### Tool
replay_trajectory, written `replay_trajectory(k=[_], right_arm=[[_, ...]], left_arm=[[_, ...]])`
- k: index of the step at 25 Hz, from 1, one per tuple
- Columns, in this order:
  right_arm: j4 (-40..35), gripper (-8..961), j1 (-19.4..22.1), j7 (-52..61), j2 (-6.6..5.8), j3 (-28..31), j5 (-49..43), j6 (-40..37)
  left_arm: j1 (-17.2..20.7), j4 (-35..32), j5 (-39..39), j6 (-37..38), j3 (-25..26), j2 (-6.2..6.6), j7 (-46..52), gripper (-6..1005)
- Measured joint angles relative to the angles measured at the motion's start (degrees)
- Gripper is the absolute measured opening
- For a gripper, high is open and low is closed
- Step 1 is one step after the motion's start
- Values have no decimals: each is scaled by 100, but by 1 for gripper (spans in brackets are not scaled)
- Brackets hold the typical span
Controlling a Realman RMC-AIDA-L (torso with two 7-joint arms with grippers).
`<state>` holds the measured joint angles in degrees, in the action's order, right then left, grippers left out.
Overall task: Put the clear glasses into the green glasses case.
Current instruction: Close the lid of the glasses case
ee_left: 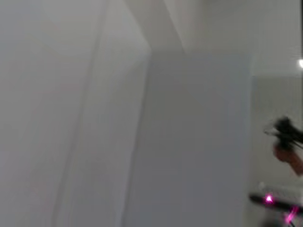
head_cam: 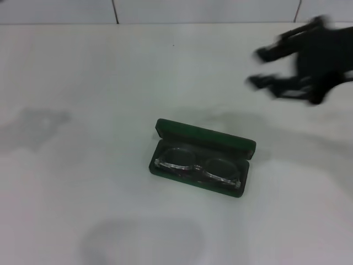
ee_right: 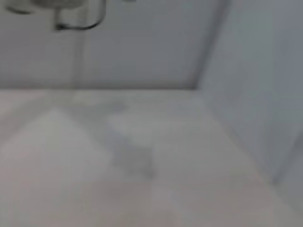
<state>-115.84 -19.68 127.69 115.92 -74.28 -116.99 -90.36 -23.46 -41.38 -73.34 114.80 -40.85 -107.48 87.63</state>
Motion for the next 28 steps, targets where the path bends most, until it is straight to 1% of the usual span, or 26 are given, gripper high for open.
replay_trajectory(k=[2,4,6,8,9,11,12,13,14,17,18,21,22,25,28], right_arm=[[95,430,433,-371,15,620,281,-37],[361,431,660,-594,19,1079,374,-97],[816,433,779,-782,16,1501,565,-183],[1345,434,928,-1041,4,1990,943,-303],[1589,434,978,-1176,-2,2257,1110,-355],[2163,436,1025,-1430,-4,2906,1367,-497],[2417,436,1025,-1522,-4,3199,1438,-567],[2683,437,1018,-1634,-8,3535,1502,-661],[2939,437,1004,-1795,-9,3852,1559,-772],[3605,439,986,-2257,-14,4699,1648,-1058],[3740,440,986,-2361,-14,4893,1654,-1135],[4085,442,987,-2565,-26,5407,1692,-1351],[4178,442,985,-2614,-30,5524,1694,-1400],[4353,444,983,-2708,-34,5639,1685,-1445],[4565,446,964,-2823,-38,5652,1674,-1455]], left_arm=[[-298,-87,-434,-86,-8,-1,179,76],[-594,-173,-1005,-246,-23,-30,285,77],[-826,-199,-1566,-374,-35,-92,270,99],[-1136,-186,-2179,-503,-42,-195,224,120],[-1309,-169,-2533,-609,-42,-276,204,131],[-1587,-157,-3151,-824,-49,-462,163,195],[-1728,-159,-3464,-944,-50,-576,129,227],[-1883,-157,-3868,-1115,-55,-732,65,259],[-1985,-155,-4102,-1240,-61,-833,20,291],[-2238,-112,-4691,-1708,-196,-1061,-90,212],[-2300,-86,-4819,-1933,-347,-1111,-113,212],[-2390,60,-4832,-2400,-824,-1161,-117,212],[-2412,97,-4829,-2479,-885,-1166,-117,212],[-2567,344,-4817,-2743,-1025,-1186,-137,212],[-2686,580,-4817,-2832,-1061,-1190,-171,212]])
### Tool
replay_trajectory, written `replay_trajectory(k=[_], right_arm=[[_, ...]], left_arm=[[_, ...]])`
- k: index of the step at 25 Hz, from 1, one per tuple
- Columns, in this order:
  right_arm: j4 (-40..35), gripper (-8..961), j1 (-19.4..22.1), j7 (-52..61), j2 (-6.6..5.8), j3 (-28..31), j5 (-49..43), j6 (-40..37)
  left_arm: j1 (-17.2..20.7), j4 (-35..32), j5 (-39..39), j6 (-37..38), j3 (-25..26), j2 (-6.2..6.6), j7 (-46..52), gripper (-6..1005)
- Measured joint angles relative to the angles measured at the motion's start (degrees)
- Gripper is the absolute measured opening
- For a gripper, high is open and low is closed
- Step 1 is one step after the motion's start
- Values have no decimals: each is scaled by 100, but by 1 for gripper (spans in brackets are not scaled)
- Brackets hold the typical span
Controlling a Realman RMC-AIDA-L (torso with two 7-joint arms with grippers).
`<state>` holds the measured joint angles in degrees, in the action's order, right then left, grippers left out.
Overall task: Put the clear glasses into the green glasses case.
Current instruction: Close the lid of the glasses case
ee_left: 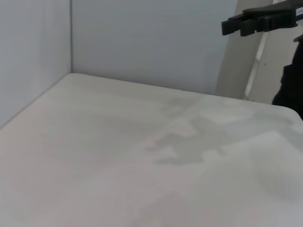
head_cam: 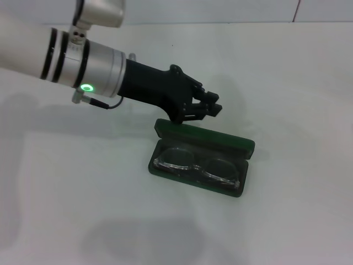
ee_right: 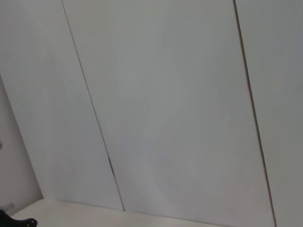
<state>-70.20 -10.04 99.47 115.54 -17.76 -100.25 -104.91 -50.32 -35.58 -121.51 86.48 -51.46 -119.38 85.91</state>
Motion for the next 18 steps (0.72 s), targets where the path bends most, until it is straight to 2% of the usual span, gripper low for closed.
replay_trajectory(k=[18], right_arm=[[645,457,-97,-410,-6,75,51,-1]], left_arm=[[-56,633,-45,-500,-27,-15,-103,213]])
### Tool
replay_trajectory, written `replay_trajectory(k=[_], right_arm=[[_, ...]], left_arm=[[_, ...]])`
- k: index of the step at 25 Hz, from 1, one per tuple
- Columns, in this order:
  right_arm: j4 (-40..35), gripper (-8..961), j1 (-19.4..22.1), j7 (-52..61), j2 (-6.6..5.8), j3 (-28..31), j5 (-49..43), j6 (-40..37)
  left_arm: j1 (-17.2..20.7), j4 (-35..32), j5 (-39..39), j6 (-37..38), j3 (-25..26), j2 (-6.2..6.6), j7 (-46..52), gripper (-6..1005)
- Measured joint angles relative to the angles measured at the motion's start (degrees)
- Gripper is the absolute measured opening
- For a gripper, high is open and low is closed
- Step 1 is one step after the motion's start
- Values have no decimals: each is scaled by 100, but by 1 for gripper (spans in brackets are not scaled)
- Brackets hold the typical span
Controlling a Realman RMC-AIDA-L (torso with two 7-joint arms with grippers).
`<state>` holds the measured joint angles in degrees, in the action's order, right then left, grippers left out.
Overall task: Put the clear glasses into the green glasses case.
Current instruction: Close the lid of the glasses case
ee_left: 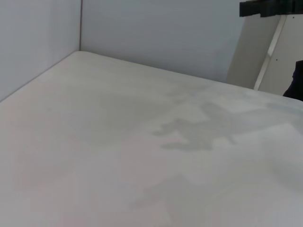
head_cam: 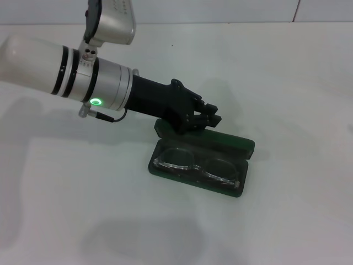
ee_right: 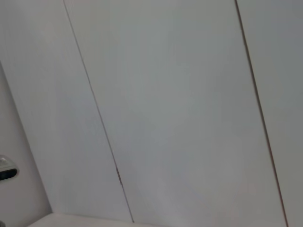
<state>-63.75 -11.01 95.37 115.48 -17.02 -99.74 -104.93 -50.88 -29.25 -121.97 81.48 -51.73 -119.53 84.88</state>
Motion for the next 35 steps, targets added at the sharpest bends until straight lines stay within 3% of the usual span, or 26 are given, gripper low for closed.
replay_trajectory(k=[23,35], right_arm=[[441,470,-26,-228,-10,16,18,33],[526,478,-26,-242,-17,23,18,41]], left_arm=[[87,339,22,-115,-242,-17,-4,212],[323,351,389,-12,-727,-40,0,212]])
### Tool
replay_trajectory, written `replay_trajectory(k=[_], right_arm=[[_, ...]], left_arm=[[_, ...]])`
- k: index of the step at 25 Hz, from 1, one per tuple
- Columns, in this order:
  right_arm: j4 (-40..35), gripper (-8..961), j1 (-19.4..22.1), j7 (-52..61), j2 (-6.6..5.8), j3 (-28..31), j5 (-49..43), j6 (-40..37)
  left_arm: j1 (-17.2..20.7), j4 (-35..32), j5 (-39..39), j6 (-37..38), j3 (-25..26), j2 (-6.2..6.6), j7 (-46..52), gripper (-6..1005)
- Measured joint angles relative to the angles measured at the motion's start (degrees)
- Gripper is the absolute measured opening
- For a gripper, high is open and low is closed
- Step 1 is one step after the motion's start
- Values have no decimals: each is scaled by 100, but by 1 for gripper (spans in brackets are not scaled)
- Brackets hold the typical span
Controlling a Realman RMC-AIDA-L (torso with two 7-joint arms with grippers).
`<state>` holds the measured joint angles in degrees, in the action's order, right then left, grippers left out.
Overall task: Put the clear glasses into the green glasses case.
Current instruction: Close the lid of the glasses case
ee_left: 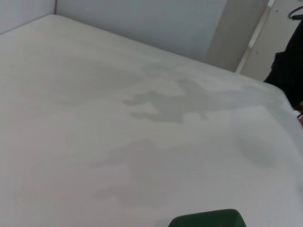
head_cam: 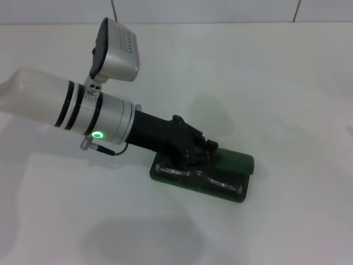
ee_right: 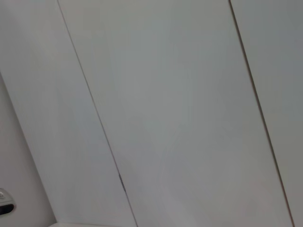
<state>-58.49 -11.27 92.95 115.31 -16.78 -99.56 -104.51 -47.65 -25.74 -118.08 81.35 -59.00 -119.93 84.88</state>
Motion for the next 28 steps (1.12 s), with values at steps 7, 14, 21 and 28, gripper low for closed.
replay_trajectory(k=[7,14,21,28], right_arm=[[126,482,-81,-65,0,0,-2,4],[146,486,-131,-101,-7,0,-2,6],[156,490,-148,-115,-9,0,1,-30],[208,495,-148,-119,-3,0,18,-65]], left_arm=[[168,1,130,160,-25,-25,-36,213],[402,83,319,192,-76,-30,-141,213],[573,218,666,175,-321,-36,-319,213],[729,329,926,202,-323,-47,-563,213]])
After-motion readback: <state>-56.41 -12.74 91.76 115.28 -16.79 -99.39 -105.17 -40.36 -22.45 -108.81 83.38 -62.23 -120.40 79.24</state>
